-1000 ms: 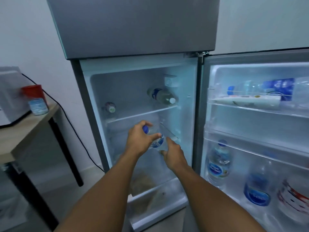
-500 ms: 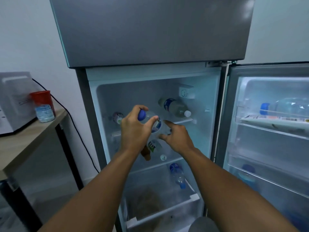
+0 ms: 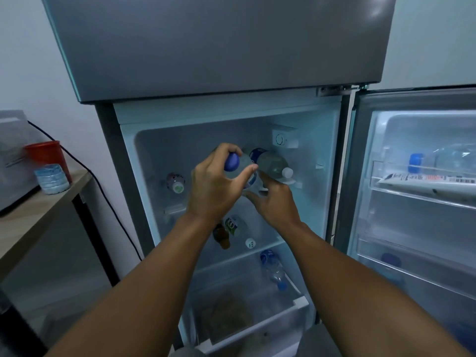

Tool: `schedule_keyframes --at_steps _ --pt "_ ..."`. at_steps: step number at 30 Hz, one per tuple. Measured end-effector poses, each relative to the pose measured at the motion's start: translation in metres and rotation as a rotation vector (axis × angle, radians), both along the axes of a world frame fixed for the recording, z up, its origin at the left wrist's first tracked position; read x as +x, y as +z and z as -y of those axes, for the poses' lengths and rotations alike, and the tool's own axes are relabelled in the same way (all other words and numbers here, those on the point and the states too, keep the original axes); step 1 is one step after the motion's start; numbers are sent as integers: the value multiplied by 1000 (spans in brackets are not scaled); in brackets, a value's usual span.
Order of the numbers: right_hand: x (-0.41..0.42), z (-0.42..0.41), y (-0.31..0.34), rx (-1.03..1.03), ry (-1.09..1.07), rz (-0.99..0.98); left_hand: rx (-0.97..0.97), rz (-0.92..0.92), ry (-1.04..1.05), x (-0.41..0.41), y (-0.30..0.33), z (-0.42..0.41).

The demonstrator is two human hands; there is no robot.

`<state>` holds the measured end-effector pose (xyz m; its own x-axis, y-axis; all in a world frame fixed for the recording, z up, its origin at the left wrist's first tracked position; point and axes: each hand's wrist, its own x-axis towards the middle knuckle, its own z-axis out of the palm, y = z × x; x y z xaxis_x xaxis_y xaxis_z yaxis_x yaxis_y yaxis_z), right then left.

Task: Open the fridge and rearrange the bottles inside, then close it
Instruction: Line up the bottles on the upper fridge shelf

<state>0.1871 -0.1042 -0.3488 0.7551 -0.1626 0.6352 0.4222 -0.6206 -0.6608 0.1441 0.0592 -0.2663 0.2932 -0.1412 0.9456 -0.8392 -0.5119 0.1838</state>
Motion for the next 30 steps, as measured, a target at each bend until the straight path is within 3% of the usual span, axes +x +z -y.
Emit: schedule_keyframes --at_steps 6,11,16,24,27,30 --pt "13 -29 12 30 135 -113 183 33 116 1 -15 -24" --pt "34 -32 6 -315 12 -375 456 -50 255 20 -45 -42" --pt "47 -5 -16 -486 -107 -348 684 -268 385 54 -78 -40" --pt "55 -1 -47 -340 -169 5 526 -386 472 100 -84 -36" --pt "57 -1 -50 -349 -198 48 438 -357 496 107 -80 -38" --pt "60 0 -54 -347 -202 35 505 -340 533 111 -78 -34"
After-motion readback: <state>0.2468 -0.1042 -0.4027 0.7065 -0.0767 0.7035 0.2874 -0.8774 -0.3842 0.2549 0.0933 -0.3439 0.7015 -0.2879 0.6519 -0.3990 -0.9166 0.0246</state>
